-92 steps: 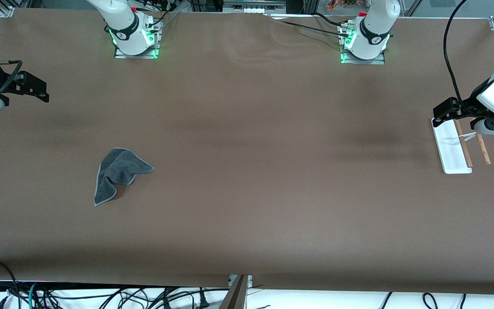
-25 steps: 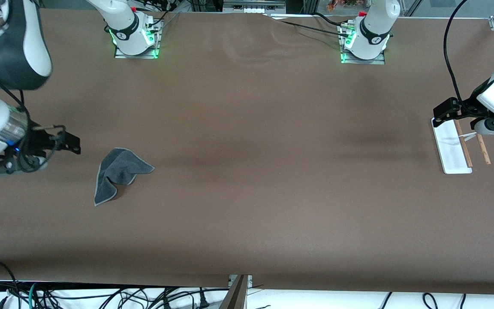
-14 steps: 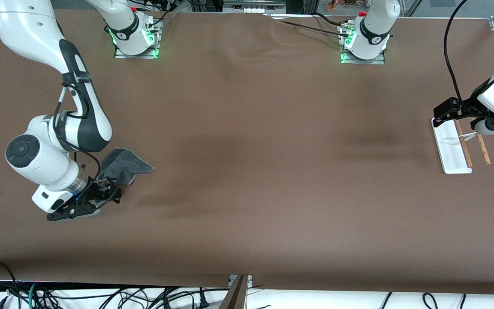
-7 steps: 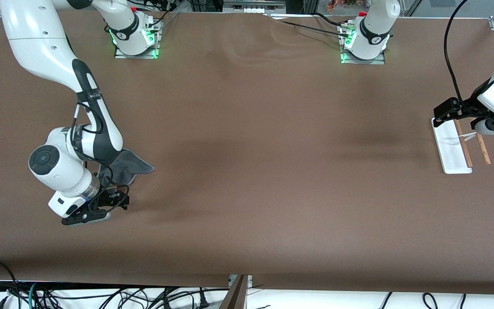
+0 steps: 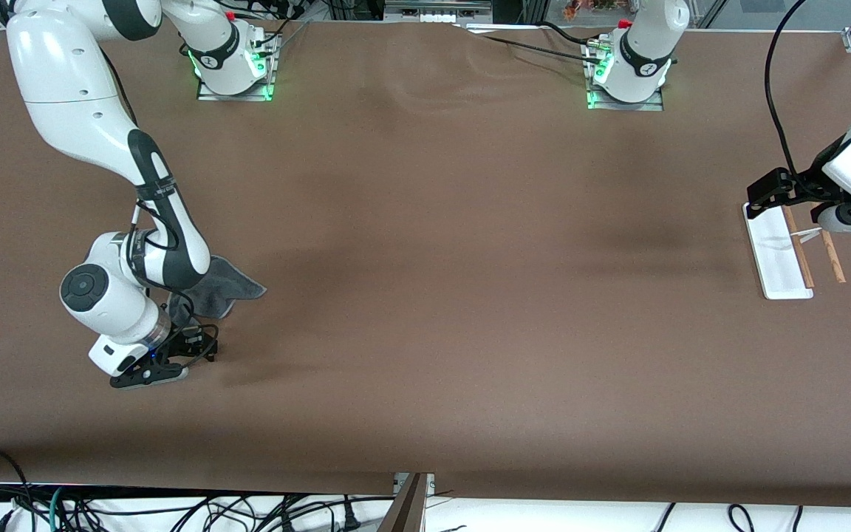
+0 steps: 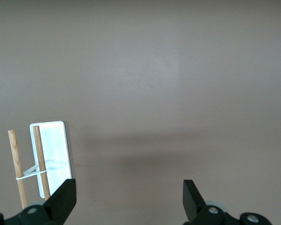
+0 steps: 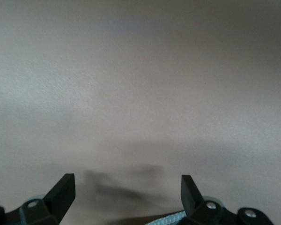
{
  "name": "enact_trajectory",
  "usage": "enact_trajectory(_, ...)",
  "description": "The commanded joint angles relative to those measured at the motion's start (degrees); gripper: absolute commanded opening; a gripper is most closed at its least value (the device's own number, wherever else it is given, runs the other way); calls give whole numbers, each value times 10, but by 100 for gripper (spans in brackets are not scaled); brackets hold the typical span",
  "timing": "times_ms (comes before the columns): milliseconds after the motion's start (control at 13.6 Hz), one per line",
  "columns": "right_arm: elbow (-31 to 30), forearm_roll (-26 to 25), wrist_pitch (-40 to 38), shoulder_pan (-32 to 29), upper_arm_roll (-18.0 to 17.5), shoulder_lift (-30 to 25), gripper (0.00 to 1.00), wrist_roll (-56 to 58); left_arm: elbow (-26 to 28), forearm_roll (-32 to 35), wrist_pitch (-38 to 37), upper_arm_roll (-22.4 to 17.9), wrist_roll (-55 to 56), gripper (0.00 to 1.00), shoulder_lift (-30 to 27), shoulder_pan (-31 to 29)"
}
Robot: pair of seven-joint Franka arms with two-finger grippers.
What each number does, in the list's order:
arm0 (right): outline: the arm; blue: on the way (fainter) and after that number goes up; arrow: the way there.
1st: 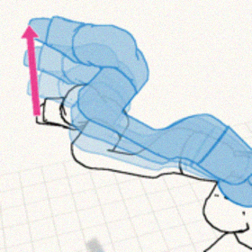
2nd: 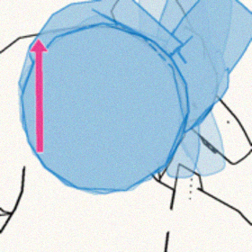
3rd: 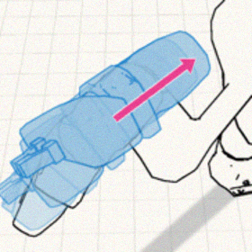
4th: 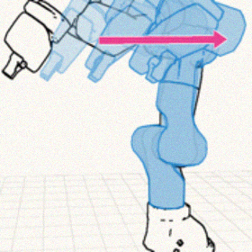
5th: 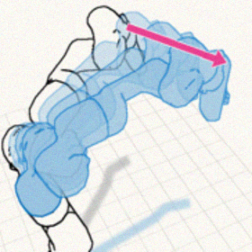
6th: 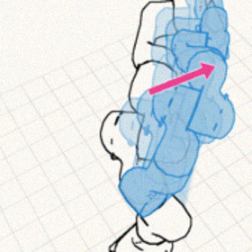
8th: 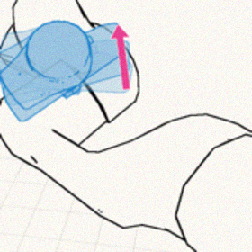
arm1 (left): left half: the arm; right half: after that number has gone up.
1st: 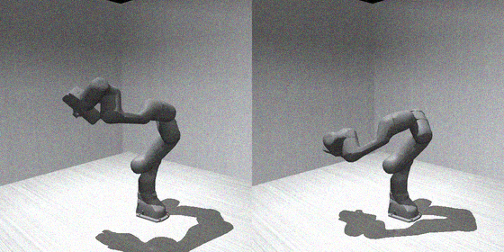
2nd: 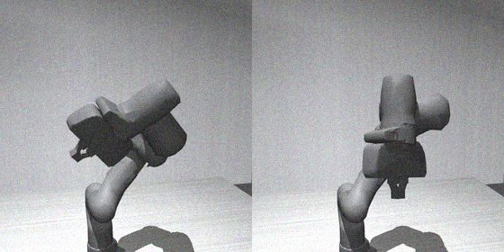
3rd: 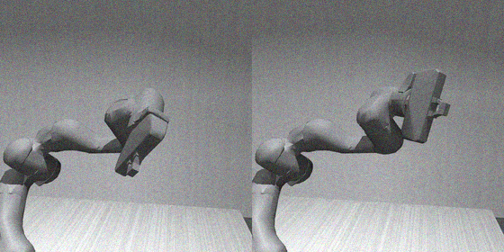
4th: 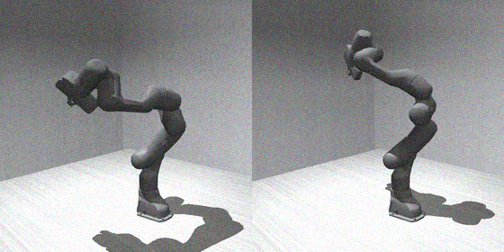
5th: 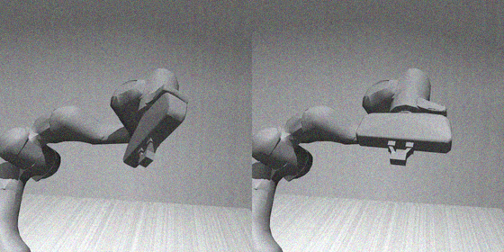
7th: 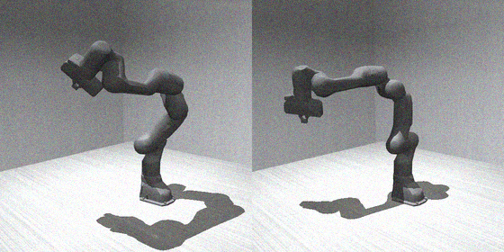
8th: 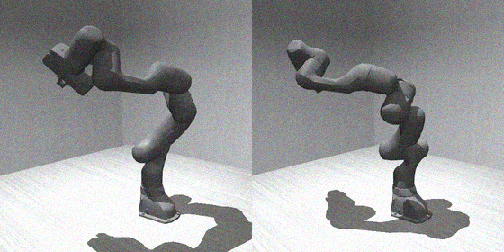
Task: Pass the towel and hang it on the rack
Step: 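Close the right gripper on the grey towel's edge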
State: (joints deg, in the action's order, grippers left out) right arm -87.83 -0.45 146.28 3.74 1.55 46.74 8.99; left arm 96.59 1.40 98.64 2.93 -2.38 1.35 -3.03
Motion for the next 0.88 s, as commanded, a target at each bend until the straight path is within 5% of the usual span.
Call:
enact_trajectory(0, -20, 4, 8, -4, -4, -6, 100, 9, -16, -15, -13, 1, 1, 100, 8, -5)
enact_trajectory(811, -24, 6, -95, -10, -3, -26, 100, 3, -16, -15, -13, 1, 1, 100, 7, -5)
